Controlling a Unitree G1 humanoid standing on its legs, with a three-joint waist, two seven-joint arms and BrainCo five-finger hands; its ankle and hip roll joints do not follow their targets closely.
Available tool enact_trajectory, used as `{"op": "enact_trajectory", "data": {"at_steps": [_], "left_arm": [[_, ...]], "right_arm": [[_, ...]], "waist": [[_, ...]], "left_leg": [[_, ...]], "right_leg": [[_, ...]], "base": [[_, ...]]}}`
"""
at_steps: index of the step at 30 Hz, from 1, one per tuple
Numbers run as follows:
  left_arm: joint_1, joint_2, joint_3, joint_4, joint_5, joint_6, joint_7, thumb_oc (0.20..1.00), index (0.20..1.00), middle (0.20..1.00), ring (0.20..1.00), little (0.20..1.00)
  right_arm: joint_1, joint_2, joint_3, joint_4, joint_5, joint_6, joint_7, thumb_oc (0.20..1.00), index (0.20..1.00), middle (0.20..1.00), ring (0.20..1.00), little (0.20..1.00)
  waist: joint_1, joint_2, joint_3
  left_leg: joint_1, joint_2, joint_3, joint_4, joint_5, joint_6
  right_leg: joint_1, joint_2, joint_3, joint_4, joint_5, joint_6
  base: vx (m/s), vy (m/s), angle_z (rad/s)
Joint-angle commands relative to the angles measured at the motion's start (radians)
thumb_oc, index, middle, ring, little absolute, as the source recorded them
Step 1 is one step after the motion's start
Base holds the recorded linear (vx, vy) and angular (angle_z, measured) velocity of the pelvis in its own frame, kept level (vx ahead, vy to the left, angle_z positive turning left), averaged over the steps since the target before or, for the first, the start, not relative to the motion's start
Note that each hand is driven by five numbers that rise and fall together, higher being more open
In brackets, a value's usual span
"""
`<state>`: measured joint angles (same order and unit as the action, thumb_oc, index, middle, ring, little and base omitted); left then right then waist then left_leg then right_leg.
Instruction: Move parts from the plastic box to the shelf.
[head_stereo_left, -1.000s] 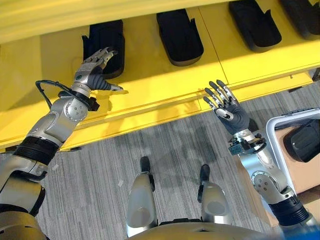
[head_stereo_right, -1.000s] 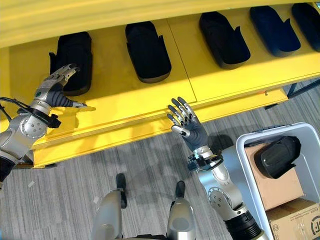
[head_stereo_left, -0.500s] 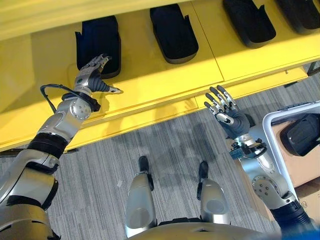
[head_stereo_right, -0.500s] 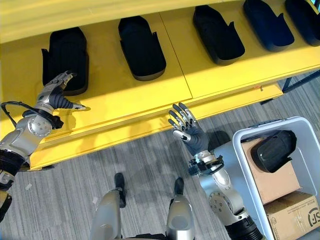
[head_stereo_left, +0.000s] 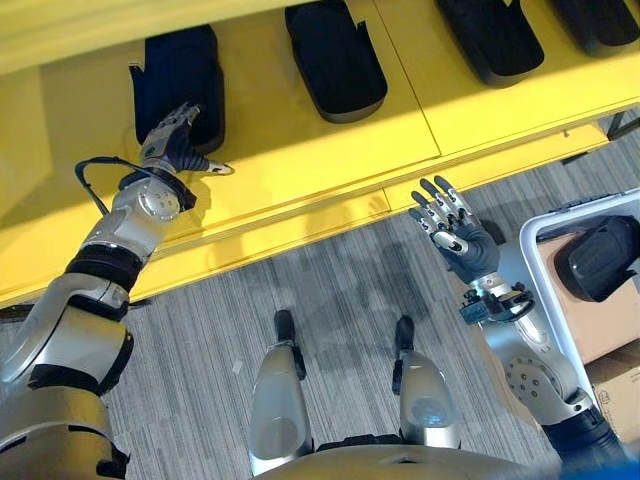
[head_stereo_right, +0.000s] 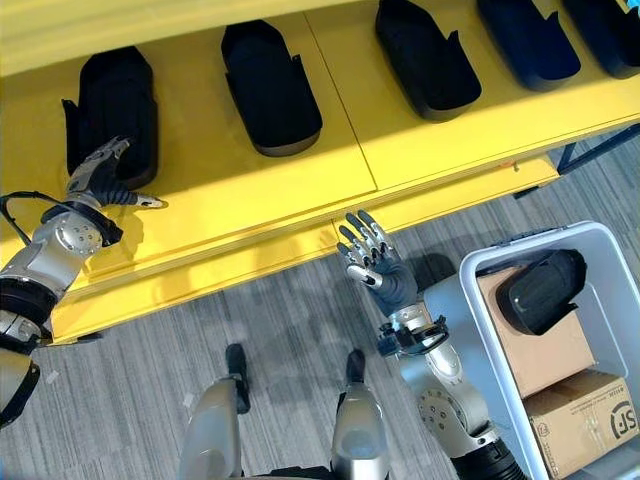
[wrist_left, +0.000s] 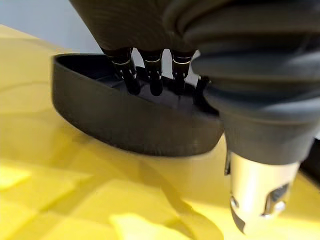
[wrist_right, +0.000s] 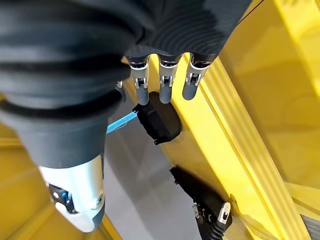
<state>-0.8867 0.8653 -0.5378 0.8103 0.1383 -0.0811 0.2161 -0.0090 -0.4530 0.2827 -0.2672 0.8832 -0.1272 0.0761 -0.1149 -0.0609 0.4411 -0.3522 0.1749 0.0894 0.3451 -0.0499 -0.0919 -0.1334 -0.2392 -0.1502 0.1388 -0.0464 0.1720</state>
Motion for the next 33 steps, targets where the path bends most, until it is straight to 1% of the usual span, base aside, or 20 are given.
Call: {"op": "enact_trajectory", "data": {"at_steps": [1,9,14,20,21,25,26,30,31,33], "left_arm": [[-0.078,0.011,0.038,0.049,-0.010,-0.004,0.020,1.000,1.000,1.000,1.000,1.000],[-0.102,-0.040,0.056,0.114,-0.096,0.011,-0.001,1.000,1.000,1.000,1.000,1.000],[-0.099,-0.064,0.066,0.129,-0.115,0.022,-0.009,1.000,1.000,1.000,1.000,1.000],[-0.074,-0.137,0.107,0.176,-0.169,0.034,-0.015,1.000,1.000,1.000,1.000,1.000],[-0.066,-0.162,0.126,0.184,-0.199,0.038,-0.011,1.000,1.000,1.000,1.000,1.000],[-0.046,-0.203,0.157,0.201,-0.242,0.043,-0.004,1.000,1.000,1.000,1.000,1.000],[-0.033,-0.223,0.172,0.206,-0.271,0.045,-0.003,1.000,1.000,1.000,1.000,1.000],[-0.020,-0.244,0.190,0.206,-0.310,0.042,-0.003,1.000,1.000,1.000,1.000,1.000],[-0.006,-0.259,0.207,0.201,-0.351,0.037,-0.007,1.000,1.000,1.000,1.000,1.000],[0.003,-0.275,0.221,0.198,-0.392,0.034,-0.009,1.000,1.000,1.000,1.000,1.000]], "right_arm": [[0.015,-0.039,-0.051,-0.108,0.041,-0.050,0.021,1.000,1.000,1.000,1.000,1.000],[0.019,-0.045,-0.048,-0.113,0.042,-0.038,0.020,1.000,1.000,1.000,1.000,1.000],[0.023,-0.044,-0.046,-0.111,0.039,-0.028,0.019,1.000,1.000,1.000,1.000,1.000],[0.022,-0.045,-0.046,-0.113,0.026,-0.021,0.013,1.000,1.000,1.000,1.000,1.000],[0.020,-0.041,-0.045,-0.113,0.024,-0.020,0.010,1.000,1.000,1.000,1.000,1.000],[0.023,-0.035,-0.045,-0.115,0.024,-0.017,0.006,1.000,1.000,1.000,1.000,1.000],[0.024,-0.033,-0.043,-0.115,0.024,-0.016,0.002,1.000,1.000,1.000,1.000,1.000],[0.028,-0.028,-0.046,-0.118,0.023,-0.017,-0.003,1.000,1.000,1.000,1.000,1.000],[0.030,-0.024,-0.045,-0.116,0.020,-0.015,-0.005,1.000,1.000,1.000,1.000,1.000],[0.032,-0.022,-0.044,-0.117,0.019,-0.013,-0.010,1.000,1.000,1.000,1.000,1.000]], "waist": [[0.011,-0.003,-0.040],[0.008,0.000,-0.035],[0.009,0.002,-0.034],[0.007,0.002,-0.036],[0.007,0.001,-0.032],[0.003,0.003,-0.039],[0.003,0.002,-0.041],[0.001,0.003,-0.042],[0.000,0.003,-0.043],[0.000,0.003,-0.044]], "left_leg": [[-0.025,0.068,-0.012,0.019,0.046,-0.030],[-0.027,0.069,-0.012,0.026,0.043,-0.028],[-0.027,0.068,-0.013,0.029,0.040,-0.028],[-0.019,0.070,-0.012,0.028,0.039,-0.030],[-0.014,0.070,-0.012,0.032,0.034,-0.029],[-0.011,0.070,-0.012,0.030,0.035,-0.028],[-0.009,0.070,-0.011,0.030,0.035,-0.028],[-0.008,0.071,-0.010,0.034,0.033,-0.028],[-0.007,0.071,-0.010,0.035,0.032,-0.028],[-0.005,0.072,-0.009,0.036,0.031,-0.028]], "right_leg": [[0.007,-0.035,0.029,0.082,-0.070,0.004],[-0.003,-0.035,0.038,0.093,-0.071,0.003],[-0.002,-0.035,0.037,0.099,-0.073,0.001],[-0.002,-0.035,0.038,0.108,-0.075,-0.001],[0.000,-0.036,0.040,0.113,-0.077,-0.001],[0.001,-0.036,0.043,0.111,-0.075,-0.003],[0.001,-0.036,0.046,0.111,-0.075,-0.003],[0.004,-0.037,0.047,0.109,-0.075,-0.004],[0.005,-0.037,0.048,0.109,-0.074,-0.004],[0.005,-0.037,0.050,0.110,-0.075,-0.005]], "base": [[0.00,0.000,0.00],[0.00,-0.005,-0.04],[0.00,-0.005,-0.03],[0.00,0.000,0.00],[0.00,0.000,0.00],[0.00,0.000,-0.02],[0.00,-0.002,-0.04],[0.00,0.000,0.00],[0.00,0.000,0.00],[0.00,0.000,0.00]]}}
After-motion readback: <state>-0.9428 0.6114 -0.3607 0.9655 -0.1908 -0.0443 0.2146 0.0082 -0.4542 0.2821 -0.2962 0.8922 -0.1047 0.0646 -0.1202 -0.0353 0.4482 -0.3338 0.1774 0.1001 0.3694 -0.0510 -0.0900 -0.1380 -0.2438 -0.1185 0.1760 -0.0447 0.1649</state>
